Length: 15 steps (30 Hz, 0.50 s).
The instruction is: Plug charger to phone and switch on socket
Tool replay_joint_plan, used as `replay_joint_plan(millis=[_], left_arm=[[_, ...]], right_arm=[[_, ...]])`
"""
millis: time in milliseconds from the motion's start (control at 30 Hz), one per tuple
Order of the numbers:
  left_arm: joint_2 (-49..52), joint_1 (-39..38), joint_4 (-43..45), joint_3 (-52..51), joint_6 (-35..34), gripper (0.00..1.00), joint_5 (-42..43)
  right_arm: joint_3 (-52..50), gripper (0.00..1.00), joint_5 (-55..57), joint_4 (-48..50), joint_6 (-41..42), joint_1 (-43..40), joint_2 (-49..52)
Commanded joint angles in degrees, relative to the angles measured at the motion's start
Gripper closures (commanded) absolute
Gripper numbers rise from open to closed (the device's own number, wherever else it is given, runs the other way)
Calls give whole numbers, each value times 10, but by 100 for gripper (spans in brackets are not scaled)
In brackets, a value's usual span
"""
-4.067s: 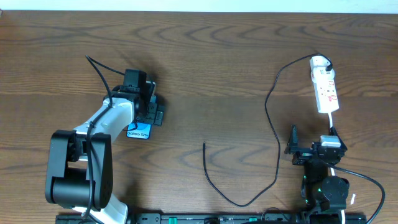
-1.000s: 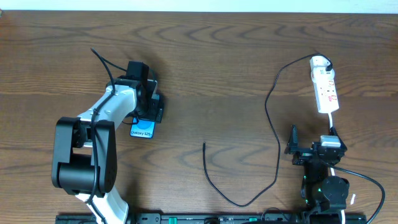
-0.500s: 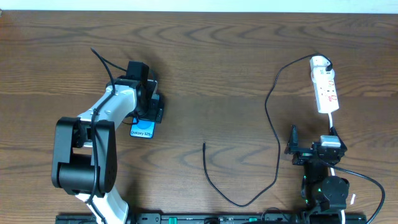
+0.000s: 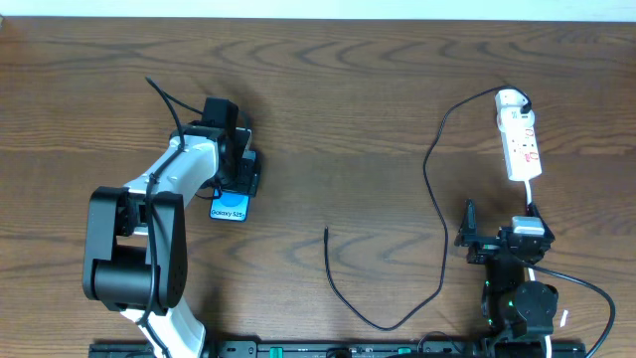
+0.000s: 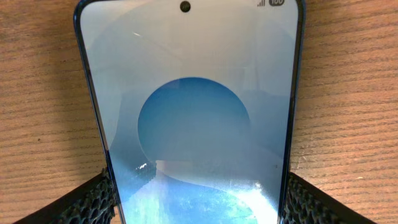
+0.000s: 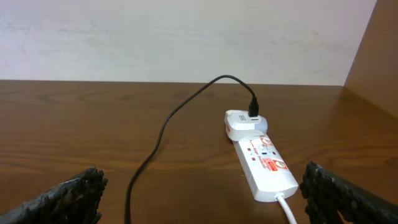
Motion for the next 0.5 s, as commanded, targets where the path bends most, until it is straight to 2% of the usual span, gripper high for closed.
replay_joint_plan(millis=[0, 367, 467], left_arm=[[40, 0, -12, -21, 1, 22, -30], [40, 0, -12, -21, 1, 23, -30], [40, 0, -12, -21, 1, 26, -30]], right_arm=[[-1, 1, 5, -2, 8, -3, -3], [-1, 1, 5, -2, 8, -3, -3], [-1, 1, 5, -2, 8, -3, -3]])
